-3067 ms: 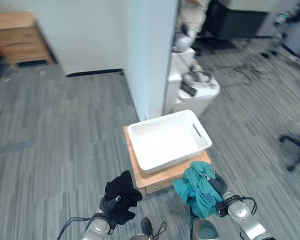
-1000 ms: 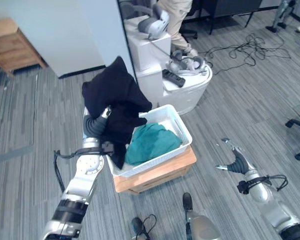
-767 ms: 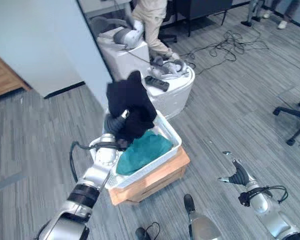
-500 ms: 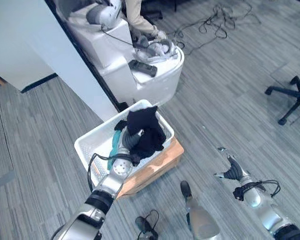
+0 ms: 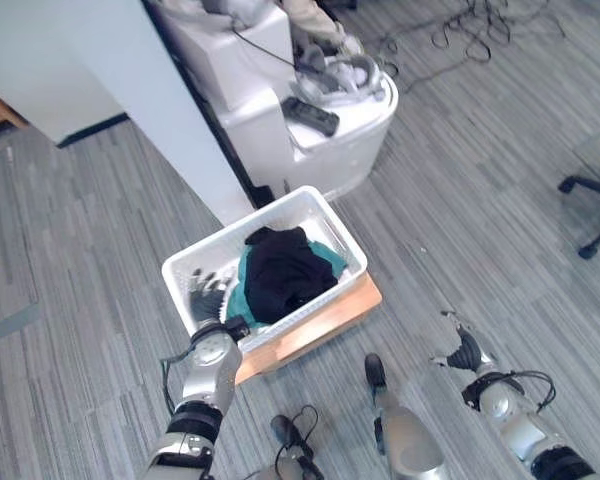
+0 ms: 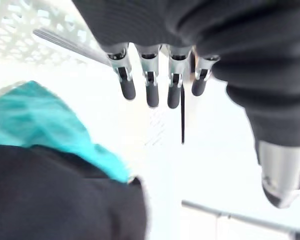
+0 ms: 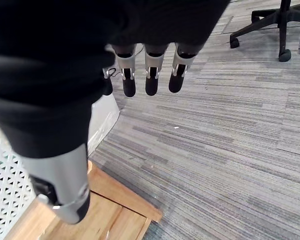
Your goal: Tidy up the quilt and then pick up the clothes from the bed and put them into the laundry hamper.
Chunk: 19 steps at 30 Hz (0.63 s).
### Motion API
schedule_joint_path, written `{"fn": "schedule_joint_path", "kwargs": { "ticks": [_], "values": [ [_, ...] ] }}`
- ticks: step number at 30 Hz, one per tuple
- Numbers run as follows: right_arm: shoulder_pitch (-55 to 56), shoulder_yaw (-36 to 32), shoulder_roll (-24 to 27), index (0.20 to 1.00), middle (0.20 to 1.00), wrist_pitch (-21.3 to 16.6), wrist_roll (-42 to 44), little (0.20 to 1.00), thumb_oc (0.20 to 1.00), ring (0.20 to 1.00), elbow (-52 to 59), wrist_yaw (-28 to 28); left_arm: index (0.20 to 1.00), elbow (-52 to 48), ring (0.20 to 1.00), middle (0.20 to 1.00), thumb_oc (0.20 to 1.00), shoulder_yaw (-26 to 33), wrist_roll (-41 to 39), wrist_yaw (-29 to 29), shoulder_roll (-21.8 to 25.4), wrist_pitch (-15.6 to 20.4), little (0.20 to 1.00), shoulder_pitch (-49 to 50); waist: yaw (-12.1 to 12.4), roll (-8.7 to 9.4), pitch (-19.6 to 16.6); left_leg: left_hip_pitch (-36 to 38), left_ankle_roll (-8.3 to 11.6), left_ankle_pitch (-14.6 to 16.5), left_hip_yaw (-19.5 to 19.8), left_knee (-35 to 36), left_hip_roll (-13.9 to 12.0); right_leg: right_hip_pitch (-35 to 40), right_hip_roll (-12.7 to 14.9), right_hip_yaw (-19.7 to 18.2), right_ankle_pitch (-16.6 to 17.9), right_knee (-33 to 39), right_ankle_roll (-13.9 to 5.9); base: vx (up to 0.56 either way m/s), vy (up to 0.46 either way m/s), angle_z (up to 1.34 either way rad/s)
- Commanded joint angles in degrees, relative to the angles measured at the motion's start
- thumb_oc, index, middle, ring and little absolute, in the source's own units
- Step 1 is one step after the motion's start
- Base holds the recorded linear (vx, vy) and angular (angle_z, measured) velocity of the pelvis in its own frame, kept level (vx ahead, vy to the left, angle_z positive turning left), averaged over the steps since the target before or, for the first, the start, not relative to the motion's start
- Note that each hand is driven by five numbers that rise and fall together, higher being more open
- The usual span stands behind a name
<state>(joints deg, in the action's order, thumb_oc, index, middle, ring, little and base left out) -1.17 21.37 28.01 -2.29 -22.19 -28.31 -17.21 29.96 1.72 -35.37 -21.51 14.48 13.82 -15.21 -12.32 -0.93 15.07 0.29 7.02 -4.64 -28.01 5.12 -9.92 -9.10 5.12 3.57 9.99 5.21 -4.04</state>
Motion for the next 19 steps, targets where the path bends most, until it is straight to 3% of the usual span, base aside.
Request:
{"fn": "schedule_joint_path", "kwargs": {
  "ticks": [1, 6, 11, 13, 14, 19],
  "values": [
    [-1.5, 0.8, -0.4, 1.000, 1.000, 0.0, -0.5, 1.000, 1.000, 1.000, -3.9, -0.1, 1.000, -2.4, 1.000, 1.000, 1.000, 1.0, -3.5, -1.4, 3.0, 5.9, 1.000, -1.3, 1.1, -0.23, -3.1, 0.8, 1.36, 2.6, 3.1, -0.1, -2.1, 1.9, 4.3, 1.4, -7.2, -0.2, -5.44, 0.05, -0.030, 0.28],
    [-2.0, 1.7, -4.1, 1.000, 1.000, 0.3, 1.8, 1.000, 1.000, 1.000, -14.8, 0.3, 1.000, -2.4, 1.000, 1.000, 1.000, 3.0, -2.2, -0.4, 5.6, 5.8, 1.000, 3.7, 3.2, 0.61, -5.2, 2.9, 1.22, 3.0, 4.8, -0.1, -1.9, 5.2, 4.2, 2.7, -7.9, -0.2, -5.29, 0.05, -0.017, 0.17],
    [-2.5, 1.5, -6.2, 1.000, 1.000, 0.7, 1.1, 1.000, 1.000, 1.000, -21.4, 0.3, 1.000, -0.4, 1.000, 1.000, 1.000, 1.6, 4.8, 4.8, 6.1, 0.8, 1.000, 15.8, 5.7, 0.83, -6.5, 3.6, 0.87, 2.9, 6.4, -0.1, -1.8, 7.2, 4.3, 4.2, -8.3, -0.2, -5.10, 0.02, 0.021, 0.17],
    [-2.4, -0.3, -7.6, 1.000, 1.000, 0.6, 3.3, 1.000, 1.000, 1.000, -22.2, 0.8, 1.000, 8.0, 1.000, 1.000, 1.000, -1.6, 11.3, 8.7, 4.8, -3.3, 1.000, 21.3, 6.5, 0.76, -6.7, 4.0, 0.56, 3.0, 7.0, -0.1, -1.6, 8.0, 4.4, 4.7, -8.4, -0.2, -5.12, 0.00, 0.095, 0.20],
    [-2.7, 0.5, -8.7, 1.000, 1.000, 0.2, 3.2, 1.000, 1.000, 1.000, -23.1, 1.2, 1.000, 18.0, 1.000, 1.000, 1.000, -4.8, 17.0, 10.5, 2.9, -5.4, 1.000, 22.2, 6.7, 0.70, -6.6, 3.9, 0.36, 3.2, 7.4, -0.1, -1.4, 8.4, 4.6, 5.0, -8.5, -0.2, -5.18, -0.01, 0.119, 0.20],
    [-3.7, 2.5, -10.9, 1.000, 1.000, -0.5, 3.6, 1.000, 1.000, 1.000, -25.3, 0.8, 1.000, 28.1, 1.000, 1.000, 1.000, -7.6, 20.5, 11.0, 0.3, -6.5, 1.000, 21.5, 6.8, 0.75, -6.6, 3.8, 0.10, 3.5, 7.7, -0.1, -1.0, 8.4, 4.8, 5.1, -8.5, -0.2, -5.23, -0.01, 0.052, 0.14]
  ]
}}
